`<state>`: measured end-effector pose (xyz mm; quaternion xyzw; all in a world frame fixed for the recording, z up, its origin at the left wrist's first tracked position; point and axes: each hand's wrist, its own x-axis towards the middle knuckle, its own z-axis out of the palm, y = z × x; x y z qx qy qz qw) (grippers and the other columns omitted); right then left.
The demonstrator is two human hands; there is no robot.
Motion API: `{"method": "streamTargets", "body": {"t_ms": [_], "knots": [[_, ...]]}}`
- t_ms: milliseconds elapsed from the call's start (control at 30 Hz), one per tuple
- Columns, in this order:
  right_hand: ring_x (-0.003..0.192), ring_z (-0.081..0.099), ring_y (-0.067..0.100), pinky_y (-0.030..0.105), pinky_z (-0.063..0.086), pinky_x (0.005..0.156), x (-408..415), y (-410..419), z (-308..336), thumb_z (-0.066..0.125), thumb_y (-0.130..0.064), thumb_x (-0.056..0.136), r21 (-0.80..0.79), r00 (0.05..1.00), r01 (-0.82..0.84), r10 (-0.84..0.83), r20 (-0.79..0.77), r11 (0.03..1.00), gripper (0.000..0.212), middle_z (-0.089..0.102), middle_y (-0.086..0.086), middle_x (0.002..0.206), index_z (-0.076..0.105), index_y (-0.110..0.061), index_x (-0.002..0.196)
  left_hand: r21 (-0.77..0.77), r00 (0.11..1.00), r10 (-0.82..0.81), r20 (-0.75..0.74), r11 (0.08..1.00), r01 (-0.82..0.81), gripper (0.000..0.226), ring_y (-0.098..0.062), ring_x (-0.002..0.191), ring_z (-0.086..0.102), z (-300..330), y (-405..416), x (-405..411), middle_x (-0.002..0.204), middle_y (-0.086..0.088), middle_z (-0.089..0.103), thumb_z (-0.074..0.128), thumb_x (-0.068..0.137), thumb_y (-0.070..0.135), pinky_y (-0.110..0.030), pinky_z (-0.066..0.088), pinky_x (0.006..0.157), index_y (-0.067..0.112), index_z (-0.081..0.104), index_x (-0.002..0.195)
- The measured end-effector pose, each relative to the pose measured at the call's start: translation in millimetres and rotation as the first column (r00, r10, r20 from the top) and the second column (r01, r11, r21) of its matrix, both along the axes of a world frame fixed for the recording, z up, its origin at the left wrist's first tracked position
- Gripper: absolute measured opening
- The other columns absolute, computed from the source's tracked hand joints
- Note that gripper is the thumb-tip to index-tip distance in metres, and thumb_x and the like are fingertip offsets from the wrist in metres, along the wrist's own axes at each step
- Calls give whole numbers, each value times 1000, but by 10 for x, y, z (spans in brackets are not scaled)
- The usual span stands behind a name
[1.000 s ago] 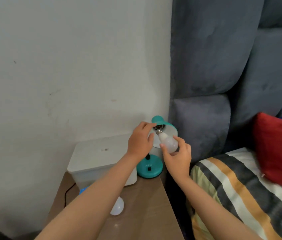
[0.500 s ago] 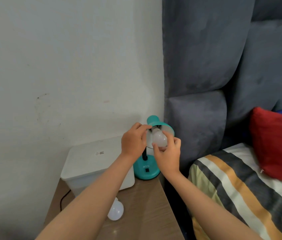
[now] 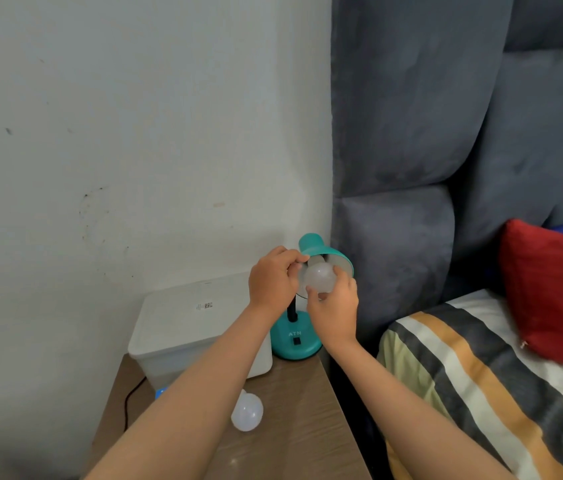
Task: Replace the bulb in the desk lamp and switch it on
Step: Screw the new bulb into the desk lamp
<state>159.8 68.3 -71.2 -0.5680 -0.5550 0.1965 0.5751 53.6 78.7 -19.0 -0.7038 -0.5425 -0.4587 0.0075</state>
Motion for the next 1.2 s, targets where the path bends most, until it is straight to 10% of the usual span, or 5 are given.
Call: {"method": "streamTargets", "body": {"t_ms": [267,667,1200], "knots": [[79,64,16,3,36,54,8,-7,4,67,-21,85,-16,997,17,-18,-76,1000,45,61,15,115,45,-11,123,-35,1000,3,6,999,-3,16,-20,69,61,21,-19,10,82,-1,66,60,84,8,-31,48,58,20,71,88],[72,63,19,-2,40,60,-85,-29,12,74,-15,78,-20,957,55,-58,-284,998,55,46,5,116,47,-14,125,-41,1000,12,-1,999,-12,16,-18,69,60,20,-56,25,81,-1,64,59,85,9,-16,37,53,20,71,88],[70,56,3,21,46,69,-113,-25,45,69,-30,84,-91,904,75,-106,-415,993,48,60,12,115,49,-13,124,-45,1000,20,-22,999,-21,15,-18,69,60,24,-86,43,81,0,64,59,85,10,-14,35,53,19,71,87]]}}
